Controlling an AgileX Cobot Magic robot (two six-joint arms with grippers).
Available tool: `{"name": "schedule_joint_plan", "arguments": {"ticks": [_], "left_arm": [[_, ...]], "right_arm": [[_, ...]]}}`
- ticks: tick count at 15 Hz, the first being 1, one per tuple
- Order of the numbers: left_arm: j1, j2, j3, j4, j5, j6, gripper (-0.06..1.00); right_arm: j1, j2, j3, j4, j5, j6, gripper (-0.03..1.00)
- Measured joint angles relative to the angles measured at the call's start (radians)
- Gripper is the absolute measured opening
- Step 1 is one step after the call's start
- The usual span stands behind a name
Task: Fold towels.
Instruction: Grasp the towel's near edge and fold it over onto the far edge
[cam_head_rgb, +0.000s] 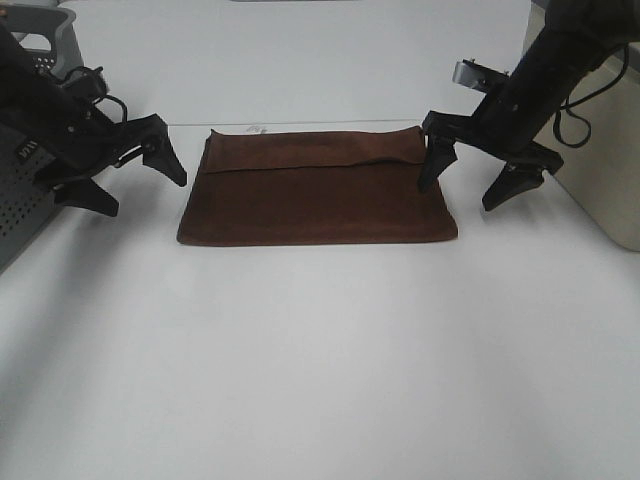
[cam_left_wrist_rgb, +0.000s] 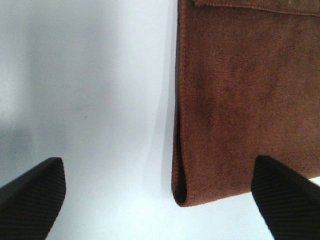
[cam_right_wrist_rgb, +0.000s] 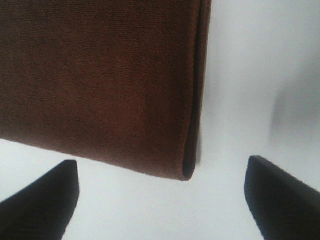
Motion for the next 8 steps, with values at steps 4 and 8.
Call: {"name": "schedule_joint_plan", "arguments": {"ticks": [4,8], "left_arm": [[-0.062,0.016,0.008,-0.015,-0.062,0.006,0.94],[-0.126,0.060,0.007,-0.025,-0.121,-0.005,0.94]], "right_arm": [[0.000,0.002,0.031,0.007,-0.082,-0.027,0.84],[0.000,0.038,0.031,0.009,-0.083,-0.059,0.84]]}}
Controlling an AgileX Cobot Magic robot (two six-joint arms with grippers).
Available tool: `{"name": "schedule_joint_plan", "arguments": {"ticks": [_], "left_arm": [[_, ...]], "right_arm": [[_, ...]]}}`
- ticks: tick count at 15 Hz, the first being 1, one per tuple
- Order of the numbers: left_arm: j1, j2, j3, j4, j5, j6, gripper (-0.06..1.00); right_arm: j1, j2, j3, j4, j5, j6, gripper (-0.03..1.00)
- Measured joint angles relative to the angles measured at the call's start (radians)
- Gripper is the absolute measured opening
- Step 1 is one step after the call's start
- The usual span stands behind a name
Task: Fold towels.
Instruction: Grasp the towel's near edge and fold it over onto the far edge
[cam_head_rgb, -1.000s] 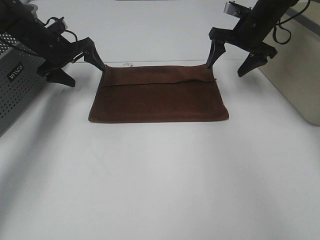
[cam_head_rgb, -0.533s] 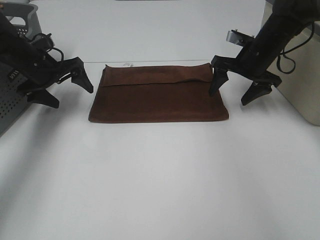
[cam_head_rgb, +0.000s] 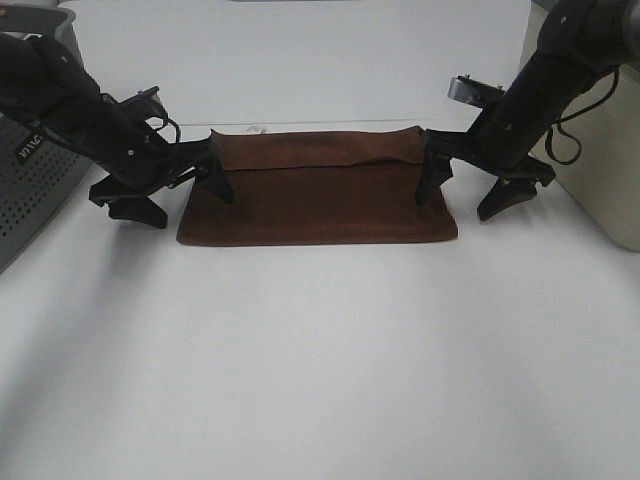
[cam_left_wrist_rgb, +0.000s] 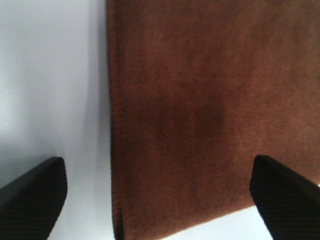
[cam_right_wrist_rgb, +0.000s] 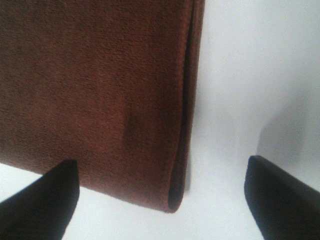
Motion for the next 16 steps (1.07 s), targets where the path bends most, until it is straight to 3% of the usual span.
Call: {"name": "schedule_joint_plan", "arguments": {"ticks": [2,5,7,10,11,16], "left_arm": [[-0.002,0.013,-0.010,-0.018,-0.007,-0.019,0.90],[-0.002,0.023,-0.012,-0.038,-0.001,-0.022,0.68],[-0.002,0.034,-0.012,-0.038,0.003,-0.022,0.43],[-0.002,0.038,-0.010,-0.017,0.011,-0.022,0.02],[-0.002,0.031,-0.010,0.001,0.014,-0.023,0.01],[-0.002,-0.061,0.004,0.097,0.089,-0.025,0.01]], "right_arm": [[0.000,0.022,0.000,0.029,-0.003,-0.033,0.80],[0.000,0.047,0.000,0.135,-0.018,-0.079,0.69],[0.000,0.062,0.000,0.186,-0.039,-0.088,0.50],[0.000,0.076,0.000,0.202,-0.046,-0.083,0.05],[0.000,0.076,0.000,0.191,-0.045,-0.065,0.00],[0.000,0.013,0.039,0.094,0.015,0.021,0.00]]}}
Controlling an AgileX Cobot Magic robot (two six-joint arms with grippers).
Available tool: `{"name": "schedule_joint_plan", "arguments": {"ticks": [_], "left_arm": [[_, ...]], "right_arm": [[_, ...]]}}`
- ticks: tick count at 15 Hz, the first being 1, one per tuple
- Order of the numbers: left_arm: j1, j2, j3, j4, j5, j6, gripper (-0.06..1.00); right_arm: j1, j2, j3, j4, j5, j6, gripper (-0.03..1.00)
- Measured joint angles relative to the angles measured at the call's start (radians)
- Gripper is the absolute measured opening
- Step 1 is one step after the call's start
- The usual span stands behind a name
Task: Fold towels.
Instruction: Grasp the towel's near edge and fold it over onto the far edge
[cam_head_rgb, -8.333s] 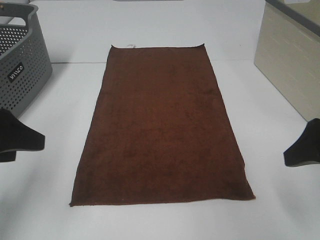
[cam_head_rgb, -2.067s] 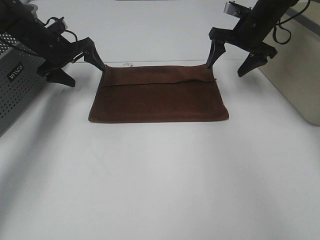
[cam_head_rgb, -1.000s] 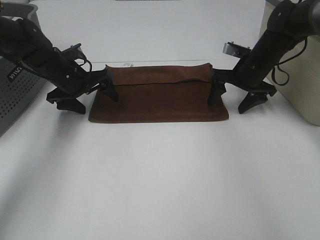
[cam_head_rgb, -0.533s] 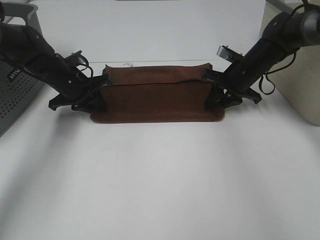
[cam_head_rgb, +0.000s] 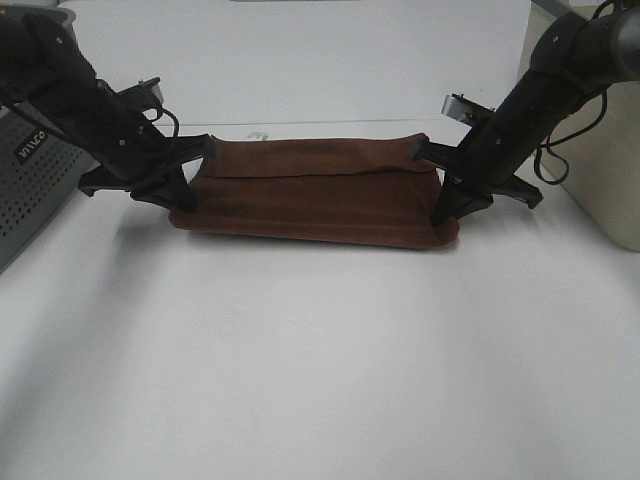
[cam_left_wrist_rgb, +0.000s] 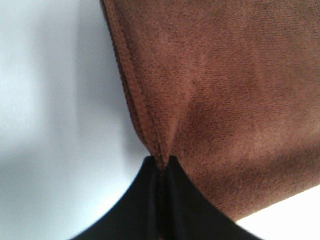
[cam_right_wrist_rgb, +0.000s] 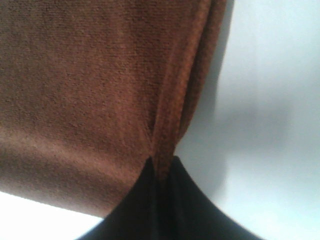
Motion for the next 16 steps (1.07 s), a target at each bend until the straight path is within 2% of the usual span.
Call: {"name": "schedule_joint_plan", "arguments": {"ticks": [1,4,6,8,12,16], "left_arm": [[0.000,-0.018,0.028,0.008,0.013,0.000,0.01],[0.000,-0.110,0.232,0.009,0.005,0.000,0.00],[-0.001,-0.184,0.375,0.006,-0.027,-0.001,0.00],[-0.003,-0.233,0.456,0.000,-0.045,-0.001,0.00],[-0.003,-0.273,0.465,-0.023,-0.064,-0.001,0.00],[-0.003,-0.270,0.335,-0.022,-0.093,-0.040,0.00]], "right_arm": [[0.000,-0.031,0.037,-0.001,0.003,0.008,0.00],[0.000,-0.143,0.211,0.000,-0.005,0.015,0.00],[0.004,-0.236,0.389,0.009,-0.055,0.015,0.00],[0.009,-0.277,0.488,0.012,-0.088,0.007,0.00],[0.010,-0.304,0.486,0.015,-0.092,-0.004,0.00],[0.010,-0.308,0.330,0.003,-0.091,-0.019,0.00]]}}
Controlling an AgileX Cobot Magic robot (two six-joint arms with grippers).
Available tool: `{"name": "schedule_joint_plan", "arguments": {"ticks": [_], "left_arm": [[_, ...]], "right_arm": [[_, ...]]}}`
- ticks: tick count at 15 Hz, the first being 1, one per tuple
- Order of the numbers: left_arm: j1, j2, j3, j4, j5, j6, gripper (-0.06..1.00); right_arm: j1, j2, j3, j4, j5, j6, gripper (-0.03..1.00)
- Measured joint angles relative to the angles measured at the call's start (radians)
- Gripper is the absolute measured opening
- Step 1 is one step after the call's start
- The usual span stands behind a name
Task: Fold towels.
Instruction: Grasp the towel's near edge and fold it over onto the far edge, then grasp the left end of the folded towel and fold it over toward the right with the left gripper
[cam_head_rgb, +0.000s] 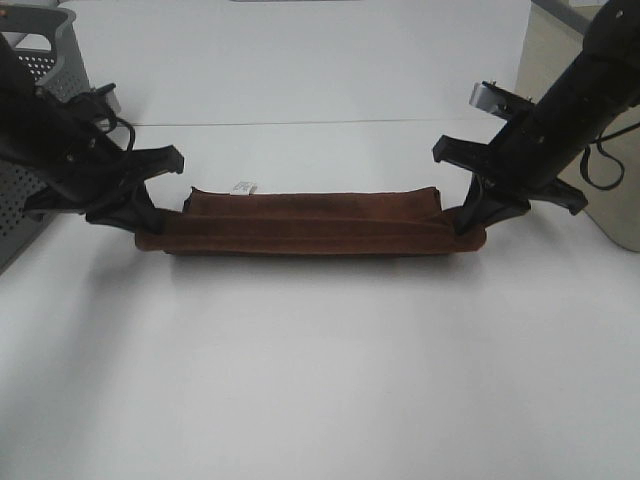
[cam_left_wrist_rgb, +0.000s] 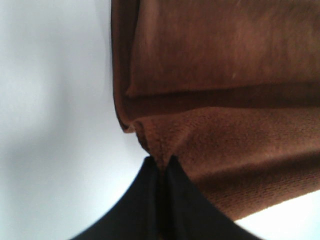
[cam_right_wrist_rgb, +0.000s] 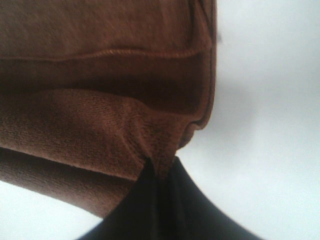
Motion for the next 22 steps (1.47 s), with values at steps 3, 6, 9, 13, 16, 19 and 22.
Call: {"name": "schedule_joint_plan", "arguments": {"ticks": [3,6,9,13,16,19,22], "left_arm": [[0.000,0.061,-0.111,0.005,-0.079,-0.036,0.00],[0.000,0.178,-0.218,0.007,-0.129,-0.039,0.00],[0.000,0.276,-0.271,0.007,-0.132,-0.059,0.11],[0.000,0.293,-0.278,0.017,-0.146,-0.062,0.49],[0.000,0.291,-0.280,0.065,-0.145,-0.062,0.80],[0.000,0.303,-0.280,0.058,-0.146,-0.061,0.76],[0.000,0.313,-0.283,0.024,-0.146,-0.043,0.68]], "right_arm": [[-0.001,0.071,-0.153,-0.004,-0.003,0.000,0.00],[-0.001,0.176,-0.233,-0.011,-0.082,-0.008,0.00],[-0.001,0.235,-0.239,-0.011,-0.134,-0.011,0.12],[-0.003,0.244,-0.239,-0.011,-0.144,-0.011,0.67],[-0.003,0.215,-0.239,-0.023,-0.133,-0.011,0.88],[-0.003,0.212,-0.239,-0.029,-0.124,-0.011,0.89],[-0.003,0.212,-0.239,-0.029,-0.124,-0.011,0.89]]}}
